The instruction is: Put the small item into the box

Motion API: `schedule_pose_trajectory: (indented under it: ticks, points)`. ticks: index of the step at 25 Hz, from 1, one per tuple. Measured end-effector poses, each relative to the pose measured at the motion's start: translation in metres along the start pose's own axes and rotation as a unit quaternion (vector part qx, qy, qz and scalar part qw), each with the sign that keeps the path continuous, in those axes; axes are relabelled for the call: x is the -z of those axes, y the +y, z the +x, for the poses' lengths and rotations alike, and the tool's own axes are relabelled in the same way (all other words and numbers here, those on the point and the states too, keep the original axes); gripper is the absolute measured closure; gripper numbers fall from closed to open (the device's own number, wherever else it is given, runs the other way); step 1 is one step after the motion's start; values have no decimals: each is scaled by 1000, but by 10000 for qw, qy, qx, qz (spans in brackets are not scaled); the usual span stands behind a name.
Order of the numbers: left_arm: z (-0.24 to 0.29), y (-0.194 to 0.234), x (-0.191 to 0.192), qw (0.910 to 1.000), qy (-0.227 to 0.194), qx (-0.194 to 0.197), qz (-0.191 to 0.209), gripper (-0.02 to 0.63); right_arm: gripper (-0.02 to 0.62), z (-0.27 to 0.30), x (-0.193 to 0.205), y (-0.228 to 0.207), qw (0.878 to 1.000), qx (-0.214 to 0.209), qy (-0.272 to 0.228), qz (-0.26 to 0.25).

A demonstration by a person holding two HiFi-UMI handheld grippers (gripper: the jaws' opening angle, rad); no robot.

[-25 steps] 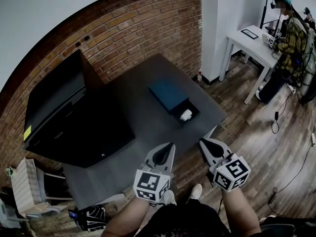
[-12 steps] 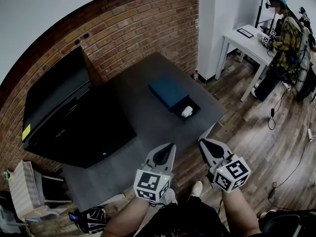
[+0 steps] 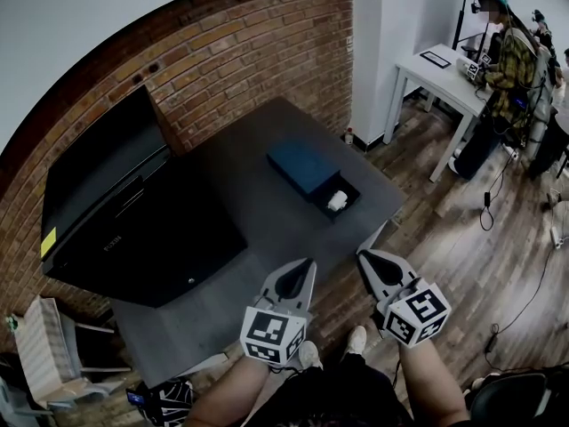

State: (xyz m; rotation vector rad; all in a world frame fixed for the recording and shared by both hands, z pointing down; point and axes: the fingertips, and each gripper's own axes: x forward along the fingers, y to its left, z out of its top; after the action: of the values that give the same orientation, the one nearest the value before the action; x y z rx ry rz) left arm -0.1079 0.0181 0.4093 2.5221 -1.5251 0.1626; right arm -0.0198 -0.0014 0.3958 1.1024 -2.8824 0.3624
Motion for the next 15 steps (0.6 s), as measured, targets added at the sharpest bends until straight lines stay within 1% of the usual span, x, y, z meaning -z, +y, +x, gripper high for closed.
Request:
schedule_pose_trajectory:
  ticks: [15]
  points:
    - [3,3,-2,9999,-45,145,10,572,578,0,1,-1,9999,152,-26,-9]
